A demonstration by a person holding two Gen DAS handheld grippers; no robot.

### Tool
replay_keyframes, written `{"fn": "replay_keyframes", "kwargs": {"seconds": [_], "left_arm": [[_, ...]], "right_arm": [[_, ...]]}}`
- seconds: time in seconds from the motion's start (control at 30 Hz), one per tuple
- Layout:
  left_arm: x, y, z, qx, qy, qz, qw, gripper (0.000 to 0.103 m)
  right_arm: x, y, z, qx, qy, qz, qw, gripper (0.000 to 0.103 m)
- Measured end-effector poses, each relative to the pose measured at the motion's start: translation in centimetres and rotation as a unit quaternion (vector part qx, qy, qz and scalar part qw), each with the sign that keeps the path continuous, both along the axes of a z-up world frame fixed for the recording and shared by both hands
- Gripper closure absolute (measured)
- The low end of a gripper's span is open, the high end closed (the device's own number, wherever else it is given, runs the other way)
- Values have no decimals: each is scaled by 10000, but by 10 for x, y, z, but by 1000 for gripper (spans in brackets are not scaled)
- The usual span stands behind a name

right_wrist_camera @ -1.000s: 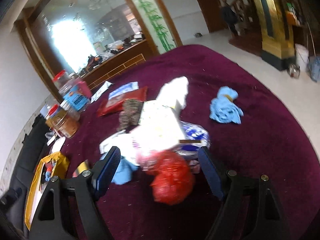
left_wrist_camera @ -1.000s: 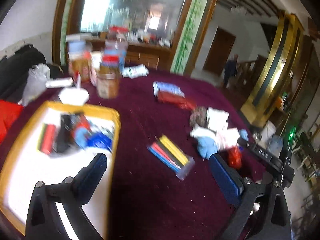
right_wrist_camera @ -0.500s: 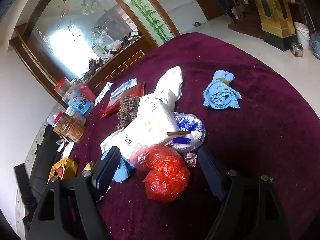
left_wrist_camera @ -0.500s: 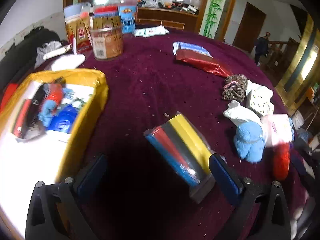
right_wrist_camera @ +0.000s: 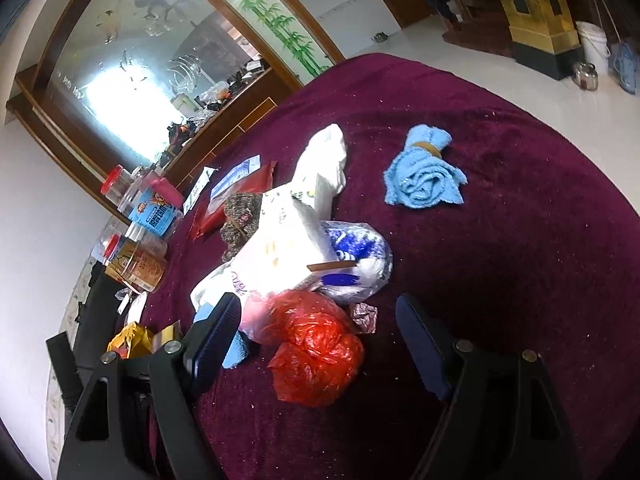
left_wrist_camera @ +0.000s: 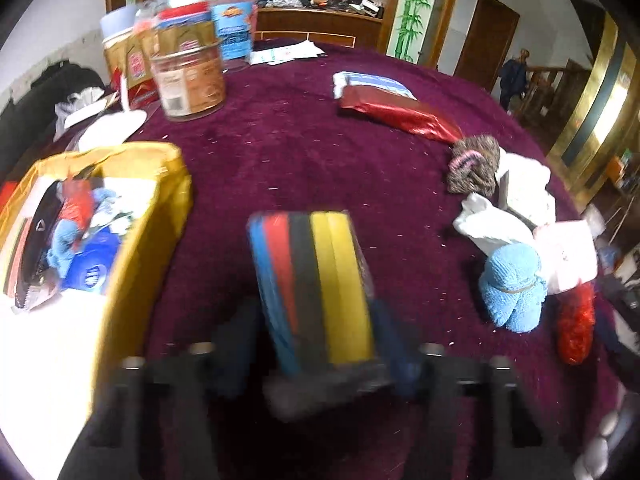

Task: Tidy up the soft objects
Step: 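Grasp the second striped tube pack with the left tool and lift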

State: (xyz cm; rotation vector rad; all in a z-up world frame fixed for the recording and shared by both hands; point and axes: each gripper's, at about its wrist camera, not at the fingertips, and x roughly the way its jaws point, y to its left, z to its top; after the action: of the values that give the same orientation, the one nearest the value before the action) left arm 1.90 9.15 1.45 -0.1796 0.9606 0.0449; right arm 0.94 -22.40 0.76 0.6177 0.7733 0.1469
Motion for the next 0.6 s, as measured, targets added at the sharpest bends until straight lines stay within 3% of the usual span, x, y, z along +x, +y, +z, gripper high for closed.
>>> {"fn": "replay_keyframes", "kwargs": {"seconds": [0.07,0.2,0.4,0.6], "left_arm": [[-4,13,3,-293,-16,-7,9996,61],[-20,12,16,-292,-290,-155,9990,61],[-47,-26,30,-477,-561,-1095,9913,61],[-40,-55,7,-347,-178,-1332,9903,61]], "right_arm": [[0,-3,-2,23,29,-52,10000,24],[-1,-8,-5,96,105,-139,9998,24],[0,-13,-11,190,196,-161,9995,24],[0,-8,-9,98,194,-35,9998,24]]}}
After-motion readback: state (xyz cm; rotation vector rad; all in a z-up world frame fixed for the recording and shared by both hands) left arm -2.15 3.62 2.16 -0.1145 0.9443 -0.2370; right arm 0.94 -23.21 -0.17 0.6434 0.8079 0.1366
